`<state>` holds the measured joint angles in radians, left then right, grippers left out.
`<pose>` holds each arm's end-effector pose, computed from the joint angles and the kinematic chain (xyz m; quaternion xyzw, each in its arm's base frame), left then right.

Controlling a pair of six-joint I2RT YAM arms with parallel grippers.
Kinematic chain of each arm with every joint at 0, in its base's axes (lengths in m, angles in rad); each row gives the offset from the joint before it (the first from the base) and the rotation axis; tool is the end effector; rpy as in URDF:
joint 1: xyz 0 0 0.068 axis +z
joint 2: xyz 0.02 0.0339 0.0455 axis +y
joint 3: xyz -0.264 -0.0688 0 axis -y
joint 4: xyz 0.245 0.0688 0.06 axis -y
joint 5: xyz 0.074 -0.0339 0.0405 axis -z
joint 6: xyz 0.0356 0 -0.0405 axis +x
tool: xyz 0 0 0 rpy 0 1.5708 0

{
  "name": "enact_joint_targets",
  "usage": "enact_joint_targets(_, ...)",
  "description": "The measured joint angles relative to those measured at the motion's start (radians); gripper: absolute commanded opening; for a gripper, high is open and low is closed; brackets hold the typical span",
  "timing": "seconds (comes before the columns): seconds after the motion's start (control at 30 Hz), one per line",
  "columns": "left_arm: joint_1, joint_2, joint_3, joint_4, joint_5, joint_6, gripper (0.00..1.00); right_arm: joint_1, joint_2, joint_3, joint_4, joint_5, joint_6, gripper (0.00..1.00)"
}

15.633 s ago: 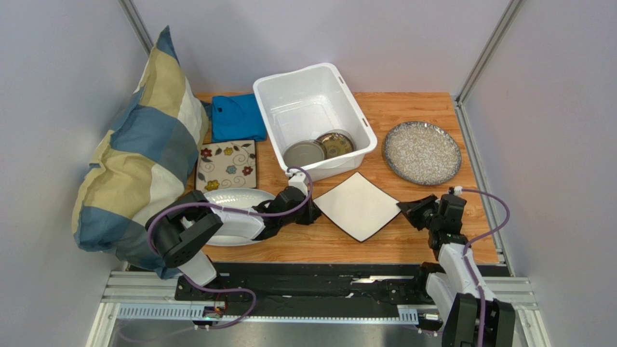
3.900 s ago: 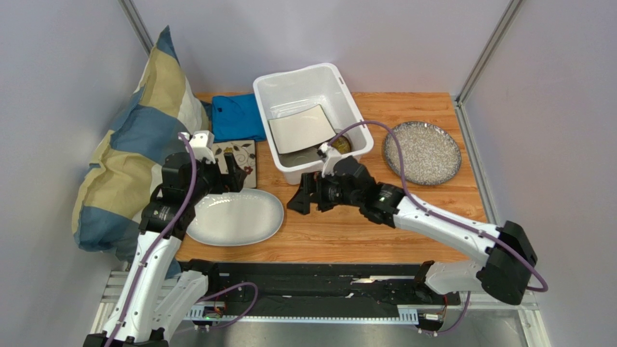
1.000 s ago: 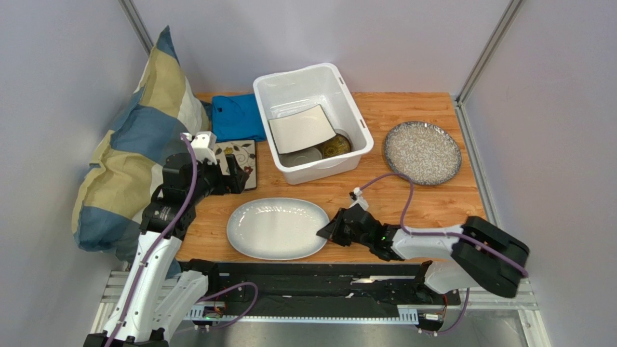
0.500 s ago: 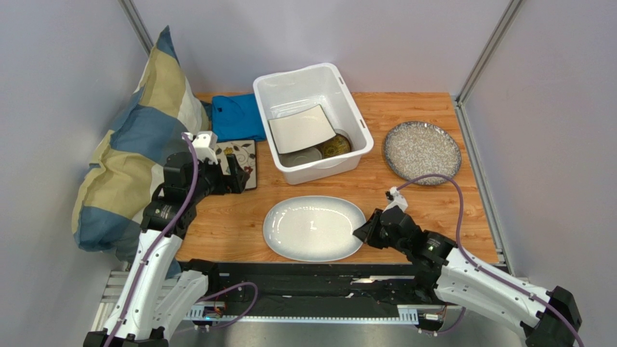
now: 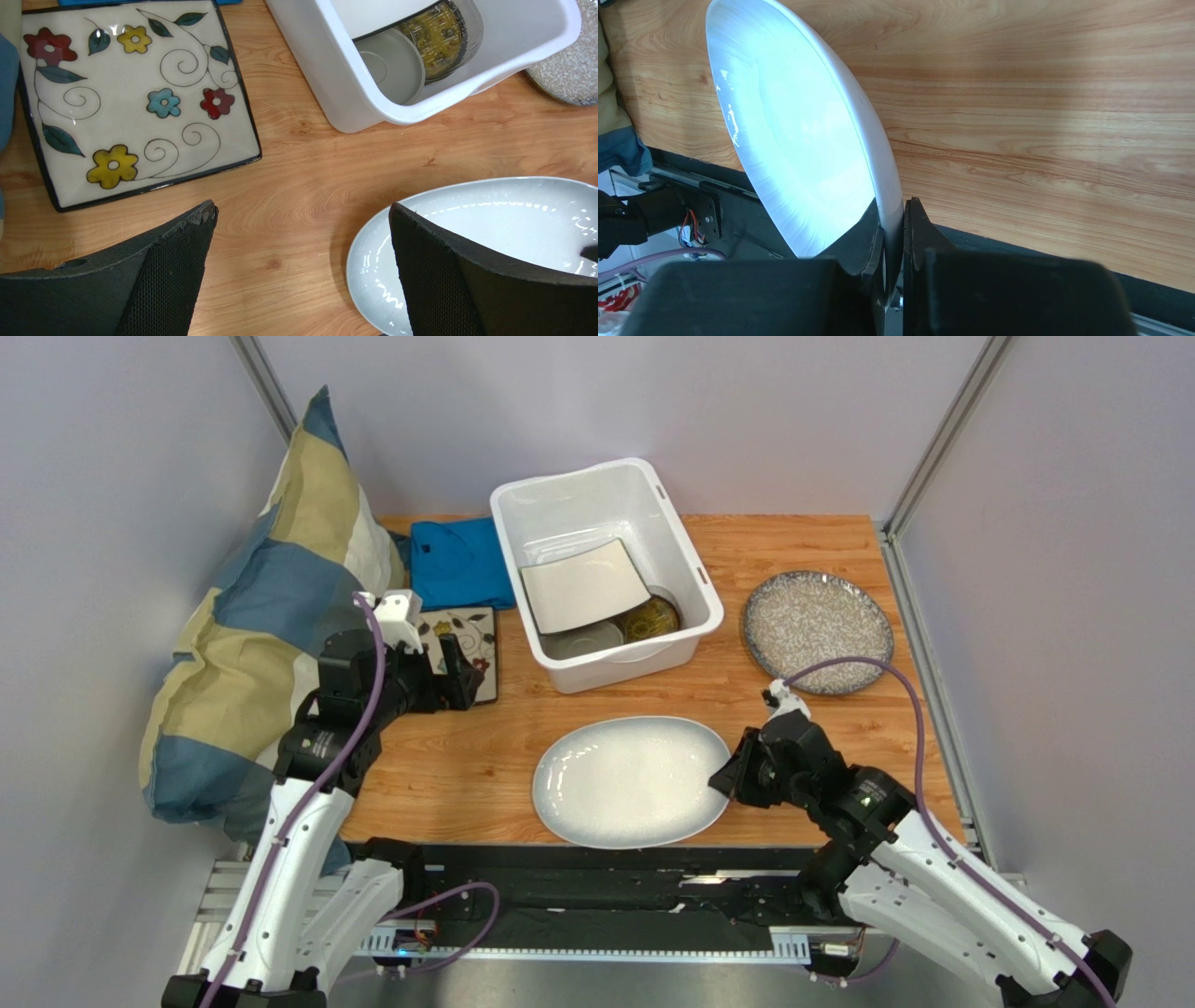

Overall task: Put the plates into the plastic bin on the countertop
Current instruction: Pick up the plate at the center of the board.

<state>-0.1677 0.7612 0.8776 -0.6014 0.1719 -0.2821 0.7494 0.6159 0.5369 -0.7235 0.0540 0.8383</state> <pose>0.1584 -0.0330 0.3328 -0.0045 0.8542 -0.1864 0.4854 0.0962 0.0869 0.2277 0.0513 0.9254 0.2496 0.2805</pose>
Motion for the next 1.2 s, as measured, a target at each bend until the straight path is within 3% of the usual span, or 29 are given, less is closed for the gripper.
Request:
enact_joint_targets(0.33, 0.000, 0.004, 0.000, 0.000, 0.003, 0.000, 0.96, -0.095, 0.075, 0.344, -0.178, -0.091, -0.170, 0.00)
enact_joint_targets(0.63, 0.000, 0.005, 0.000, 0.000, 0.004, -0.001, 0.96, -0.200, 0.145, 0.482, -0.211, -0.214, -0.235, 0.00)
enact_joint_targets(0.8, 0.000, 0.005, 0.000, 0.000, 0.004, -0.001, 0.96, -0.351, 0.209, 0.557, -0.222, -0.323, -0.276, 0.00)
enact_joint_targets(1.0, 0.000, 0.006, 0.000, 0.000, 0.004, -0.001, 0.96, -0.524, 0.289, 0.613, -0.130, -0.404, -0.282, 0.00)
enact_joint_targets(1.2, 0.000, 0.006, 0.000, 0.000, 0.003, -0.001, 0.96, -0.546, 0.439, 0.612, 0.069, -0.404, -0.220, 0.00)
